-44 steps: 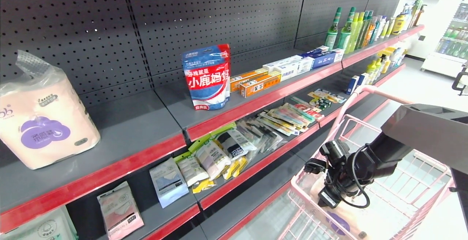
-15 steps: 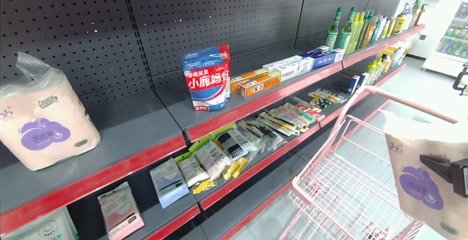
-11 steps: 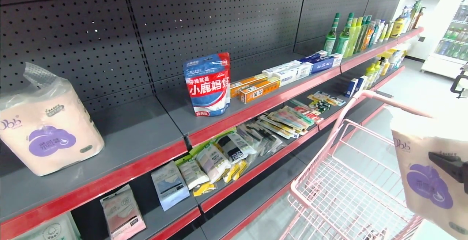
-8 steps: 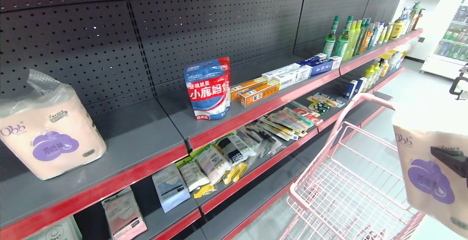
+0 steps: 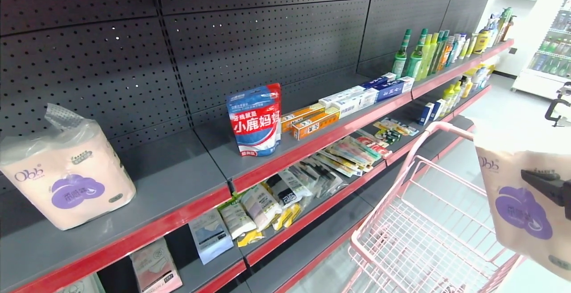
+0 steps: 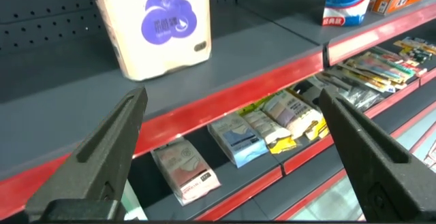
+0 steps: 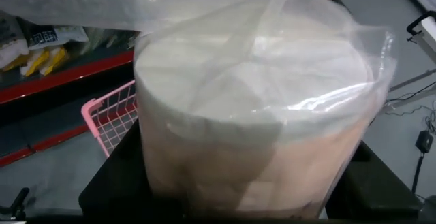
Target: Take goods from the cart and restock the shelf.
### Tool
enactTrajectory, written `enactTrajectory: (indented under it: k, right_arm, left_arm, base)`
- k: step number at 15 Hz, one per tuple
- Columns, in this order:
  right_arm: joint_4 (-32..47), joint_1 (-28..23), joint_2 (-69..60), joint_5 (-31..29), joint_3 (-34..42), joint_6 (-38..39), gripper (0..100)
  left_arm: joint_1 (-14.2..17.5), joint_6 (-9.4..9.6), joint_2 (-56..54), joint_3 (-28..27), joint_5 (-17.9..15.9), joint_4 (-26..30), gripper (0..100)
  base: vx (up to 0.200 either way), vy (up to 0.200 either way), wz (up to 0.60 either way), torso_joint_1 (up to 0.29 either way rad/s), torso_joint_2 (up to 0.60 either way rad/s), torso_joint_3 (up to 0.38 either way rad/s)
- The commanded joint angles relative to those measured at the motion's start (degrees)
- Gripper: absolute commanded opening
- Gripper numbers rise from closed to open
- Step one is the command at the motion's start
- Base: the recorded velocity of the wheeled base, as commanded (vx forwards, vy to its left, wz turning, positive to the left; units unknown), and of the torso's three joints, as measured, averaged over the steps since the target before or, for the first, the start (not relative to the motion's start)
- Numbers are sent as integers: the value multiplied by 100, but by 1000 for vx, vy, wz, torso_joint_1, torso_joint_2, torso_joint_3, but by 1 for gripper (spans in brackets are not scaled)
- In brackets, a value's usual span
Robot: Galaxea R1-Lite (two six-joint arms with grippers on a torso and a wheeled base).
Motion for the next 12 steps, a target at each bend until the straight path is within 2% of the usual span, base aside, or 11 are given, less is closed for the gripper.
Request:
enactTrajectory:
  k: [1,9,12]
  right_arm:
    - [-4,20,80,-1,-29,-8,0]
    - [-21,11,185,-27,-47,-218,0]
    - [-21,-51,167,-54,-12,-227,0]
  left_arm:
    - [-1,2,2,0,4,-2,100]
    - [-1,2,2,0,4,-2,100]
    - [-1,2,2,0,4,-2,100]
  base:
    - [0,0,0,163,-349,-188]
    - [0,0,0,120,-247,-132]
    - [0,0,0,11,-27,-7]
